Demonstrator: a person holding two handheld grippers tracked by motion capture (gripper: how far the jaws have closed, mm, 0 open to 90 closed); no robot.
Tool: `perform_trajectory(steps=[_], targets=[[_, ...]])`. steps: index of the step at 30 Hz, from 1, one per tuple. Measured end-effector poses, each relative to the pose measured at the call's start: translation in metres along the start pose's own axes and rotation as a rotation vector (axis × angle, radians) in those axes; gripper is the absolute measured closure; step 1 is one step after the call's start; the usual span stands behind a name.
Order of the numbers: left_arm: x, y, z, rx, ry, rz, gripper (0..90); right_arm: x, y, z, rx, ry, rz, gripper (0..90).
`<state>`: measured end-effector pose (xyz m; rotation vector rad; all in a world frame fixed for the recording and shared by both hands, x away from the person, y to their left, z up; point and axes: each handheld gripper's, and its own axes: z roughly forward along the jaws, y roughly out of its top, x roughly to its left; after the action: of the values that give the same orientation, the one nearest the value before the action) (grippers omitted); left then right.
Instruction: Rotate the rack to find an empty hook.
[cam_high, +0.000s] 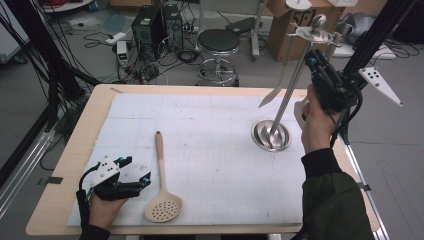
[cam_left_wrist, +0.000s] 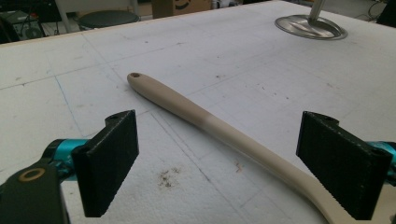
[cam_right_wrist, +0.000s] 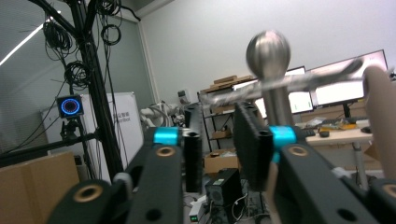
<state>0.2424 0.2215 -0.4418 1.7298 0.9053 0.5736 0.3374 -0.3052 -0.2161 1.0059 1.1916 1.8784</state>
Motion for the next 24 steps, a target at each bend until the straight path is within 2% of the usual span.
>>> perform_trajectory(steps=[4,11,15,18,24], targets=[[-0.001,0.001,-0.004,-0.013,0.002,-0.010,13.6,0.007,-0.013,-0.004,0.025,0.009,0.025,62.9],[0.000,0.000,-0.007,-0.017,0.011,-0.014,13.7,0.027,-0.033,-0.005,0.087,0.049,0.019,50.7],[-0.001,-0.002,-0.008,-0.013,0.006,-0.018,13.9,0.038,-0.041,-0.006,0.117,0.076,0.022,49.1],[-0.004,-0.002,-0.013,-0.008,0.002,-0.005,14.2,0.043,-0.049,-0.007,0.129,0.095,0.026,49.2],[-0.006,-0.003,-0.018,-0.008,0.000,-0.009,14.3,0.045,-0.060,-0.009,0.152,0.087,0.038,49.3]])
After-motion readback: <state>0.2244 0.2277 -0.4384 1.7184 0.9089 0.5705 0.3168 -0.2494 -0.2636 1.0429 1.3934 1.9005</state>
